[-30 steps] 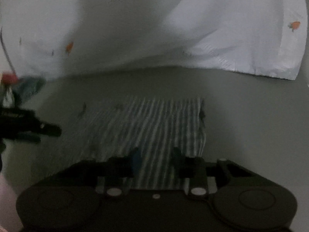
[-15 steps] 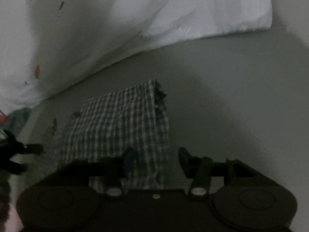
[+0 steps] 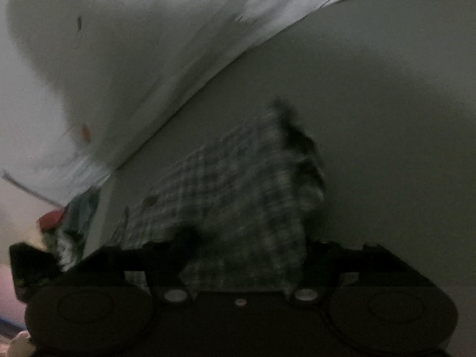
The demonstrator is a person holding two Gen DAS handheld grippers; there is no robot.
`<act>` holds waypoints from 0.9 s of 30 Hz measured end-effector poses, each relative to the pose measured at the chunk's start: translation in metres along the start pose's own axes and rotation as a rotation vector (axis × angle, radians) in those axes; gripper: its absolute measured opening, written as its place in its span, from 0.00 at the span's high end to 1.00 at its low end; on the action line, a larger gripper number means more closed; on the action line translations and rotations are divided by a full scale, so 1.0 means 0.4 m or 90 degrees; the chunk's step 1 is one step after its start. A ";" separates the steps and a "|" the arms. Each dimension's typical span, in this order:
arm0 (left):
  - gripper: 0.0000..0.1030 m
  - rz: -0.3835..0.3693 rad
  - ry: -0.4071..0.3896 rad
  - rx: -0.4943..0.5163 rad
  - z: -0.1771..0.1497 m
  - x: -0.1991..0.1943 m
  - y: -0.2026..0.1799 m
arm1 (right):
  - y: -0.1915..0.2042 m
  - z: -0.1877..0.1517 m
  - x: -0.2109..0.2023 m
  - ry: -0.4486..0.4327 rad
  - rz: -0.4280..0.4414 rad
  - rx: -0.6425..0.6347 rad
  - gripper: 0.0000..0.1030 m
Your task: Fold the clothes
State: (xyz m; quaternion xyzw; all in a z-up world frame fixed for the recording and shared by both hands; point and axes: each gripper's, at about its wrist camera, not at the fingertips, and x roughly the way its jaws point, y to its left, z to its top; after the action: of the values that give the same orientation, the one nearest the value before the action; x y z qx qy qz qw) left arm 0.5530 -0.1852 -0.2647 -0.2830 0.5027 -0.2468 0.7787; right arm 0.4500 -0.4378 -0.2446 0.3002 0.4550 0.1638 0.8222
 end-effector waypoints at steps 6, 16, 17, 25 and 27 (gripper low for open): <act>0.01 -0.058 -0.027 -0.063 -0.012 0.038 -0.003 | 0.042 -0.021 0.011 0.029 0.001 0.039 0.45; 0.36 -0.136 0.031 -0.117 -0.050 0.080 -0.088 | 0.040 -0.038 -0.172 -0.056 -0.019 0.035 0.77; 0.36 -0.145 0.038 -0.104 -0.053 0.096 -0.124 | 0.028 -0.035 -0.209 -0.069 -0.025 0.034 0.77; 0.36 -0.226 -0.006 -0.014 -0.040 0.218 -0.495 | -0.117 0.123 -0.525 -0.176 -0.030 -0.020 0.76; 0.36 -0.234 -0.025 -0.019 -0.024 0.274 -0.590 | -0.170 0.205 -0.589 -0.183 -0.029 -0.056 0.76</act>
State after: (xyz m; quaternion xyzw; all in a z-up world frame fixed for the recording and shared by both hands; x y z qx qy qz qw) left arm 0.5614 -0.4299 -0.1758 -0.3862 0.4305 -0.3720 0.7261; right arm 0.3937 -0.6461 -0.1019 0.2737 0.3318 0.1206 0.8946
